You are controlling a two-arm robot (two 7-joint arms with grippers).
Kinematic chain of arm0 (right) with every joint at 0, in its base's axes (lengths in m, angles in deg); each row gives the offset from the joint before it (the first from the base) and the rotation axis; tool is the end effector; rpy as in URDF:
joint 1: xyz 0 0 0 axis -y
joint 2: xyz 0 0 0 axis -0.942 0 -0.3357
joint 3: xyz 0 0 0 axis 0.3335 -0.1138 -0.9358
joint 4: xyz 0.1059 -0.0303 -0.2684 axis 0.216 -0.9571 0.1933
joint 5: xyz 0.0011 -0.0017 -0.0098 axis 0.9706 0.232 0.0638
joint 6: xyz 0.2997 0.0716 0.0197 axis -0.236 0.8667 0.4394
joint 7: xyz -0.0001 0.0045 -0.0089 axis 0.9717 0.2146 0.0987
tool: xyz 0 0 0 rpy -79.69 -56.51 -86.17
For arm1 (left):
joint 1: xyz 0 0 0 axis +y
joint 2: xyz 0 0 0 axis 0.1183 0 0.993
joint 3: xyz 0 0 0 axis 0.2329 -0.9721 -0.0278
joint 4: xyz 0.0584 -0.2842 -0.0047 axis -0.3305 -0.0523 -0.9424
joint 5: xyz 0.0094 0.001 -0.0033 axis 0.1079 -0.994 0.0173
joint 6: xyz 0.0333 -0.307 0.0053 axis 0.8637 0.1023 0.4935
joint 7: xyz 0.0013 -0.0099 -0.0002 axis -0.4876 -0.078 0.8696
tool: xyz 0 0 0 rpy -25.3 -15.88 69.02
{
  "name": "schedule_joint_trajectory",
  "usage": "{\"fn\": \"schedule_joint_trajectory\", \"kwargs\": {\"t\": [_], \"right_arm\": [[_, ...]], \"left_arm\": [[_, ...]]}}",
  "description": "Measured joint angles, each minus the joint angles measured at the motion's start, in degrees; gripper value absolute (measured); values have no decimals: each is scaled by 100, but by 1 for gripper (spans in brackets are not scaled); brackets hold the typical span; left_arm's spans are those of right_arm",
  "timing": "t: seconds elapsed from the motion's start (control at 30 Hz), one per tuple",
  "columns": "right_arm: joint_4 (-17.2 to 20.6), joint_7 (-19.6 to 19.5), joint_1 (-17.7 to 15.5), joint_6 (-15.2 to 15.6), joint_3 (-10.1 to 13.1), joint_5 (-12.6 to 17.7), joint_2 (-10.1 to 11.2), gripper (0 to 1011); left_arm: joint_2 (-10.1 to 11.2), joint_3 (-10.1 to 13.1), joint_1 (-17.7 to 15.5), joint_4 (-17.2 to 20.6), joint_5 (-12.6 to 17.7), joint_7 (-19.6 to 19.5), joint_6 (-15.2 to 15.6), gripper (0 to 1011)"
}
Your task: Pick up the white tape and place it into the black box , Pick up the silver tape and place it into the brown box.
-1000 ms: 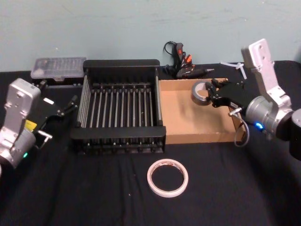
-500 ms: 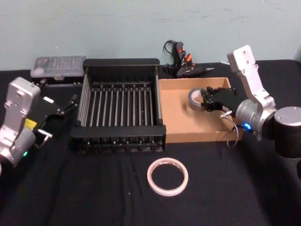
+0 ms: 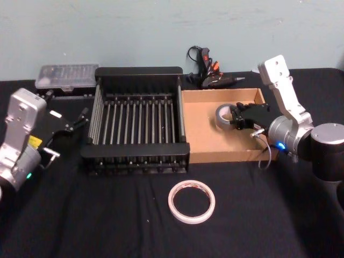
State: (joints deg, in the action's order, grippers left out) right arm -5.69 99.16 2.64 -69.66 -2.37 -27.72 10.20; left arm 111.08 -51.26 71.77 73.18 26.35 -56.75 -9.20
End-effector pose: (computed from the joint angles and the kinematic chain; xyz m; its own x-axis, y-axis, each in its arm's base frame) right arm 0.4275 -0.0268 -0.2769 0.4363 -0.8931 0.1101 0.8489 0.3679 -0.3796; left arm 0.3581 0.0827 -0.3023 0.2922 0.8803 0.3737 -0.9553 0.2873 0.0701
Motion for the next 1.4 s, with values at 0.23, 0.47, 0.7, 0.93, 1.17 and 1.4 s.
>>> {"fn": "schedule_joint_trajectory", "kwargs": {"t": [0.23, 0.47, 0.7, 0.93, 1.17, 1.4], "right_arm": [[14, 4, -9, 0, 0, 13, 7, 255], [22, 7, -12, 1, 0, 21, 11, 472], [25, 10, -15, 1, 0, 26, 14, 691], [30, 10, -18, 0, 0, 31, 16, 898], [32, 10, -19, 0, 0, 34, 17, 1002], [32, 10, -19, 0, 0, 34, 17, 1003]], "left_arm": [[0, 0, 0, 0, 0, 0, 0, 1001], [0, 0, 0, 0, 0, 0, 0, 1001], [0, 0, 0, 0, 0, 0, 0, 1001], [0, 0, 0, 0, 0, 0, 0, 1001], [0, 0, 0, 0, 0, 0, 0, 1001], [0, 0, 0, 0, 0, 0, 0, 1001]]}}
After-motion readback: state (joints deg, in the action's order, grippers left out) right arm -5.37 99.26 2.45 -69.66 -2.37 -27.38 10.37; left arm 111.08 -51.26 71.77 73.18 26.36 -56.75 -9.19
